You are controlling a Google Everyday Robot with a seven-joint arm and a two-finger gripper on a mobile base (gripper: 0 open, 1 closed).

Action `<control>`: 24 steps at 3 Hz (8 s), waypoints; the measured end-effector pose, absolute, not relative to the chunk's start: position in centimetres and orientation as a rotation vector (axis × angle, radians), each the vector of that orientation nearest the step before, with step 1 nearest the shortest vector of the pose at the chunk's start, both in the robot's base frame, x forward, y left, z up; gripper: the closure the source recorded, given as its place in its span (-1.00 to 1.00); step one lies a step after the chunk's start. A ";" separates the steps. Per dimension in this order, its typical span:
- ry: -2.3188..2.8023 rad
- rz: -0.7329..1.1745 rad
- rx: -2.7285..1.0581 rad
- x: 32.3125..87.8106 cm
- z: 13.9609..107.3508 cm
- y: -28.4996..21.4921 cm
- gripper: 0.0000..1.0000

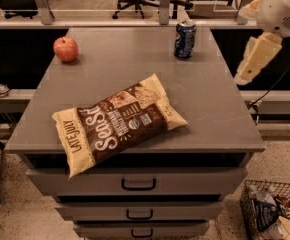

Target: Knock pepsi can over

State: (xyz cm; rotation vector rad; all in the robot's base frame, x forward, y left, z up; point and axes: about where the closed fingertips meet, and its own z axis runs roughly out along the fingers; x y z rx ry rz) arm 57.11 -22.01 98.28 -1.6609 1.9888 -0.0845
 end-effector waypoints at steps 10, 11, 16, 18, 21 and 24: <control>1.935 0.554 -0.950 80.8 88.0 -15.0 -0.09; 1.901 0.578 -0.940 81.0 88.5 -14.6 0.38; 1.706 -0.039 -1.786 72.6 93.8 -8.5 1.00; 1.620 -0.324 -2.114 69.9 90.1 -6.3 1.00; 1.520 -0.435 -2.377 68.4 86.4 -2.4 -0.23; 1.452 -0.471 -2.468 68.2 85.6 -1.3 -1.00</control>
Offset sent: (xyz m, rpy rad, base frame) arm 0.1939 -0.0456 0.0057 0.2238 -0.2006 -0.0762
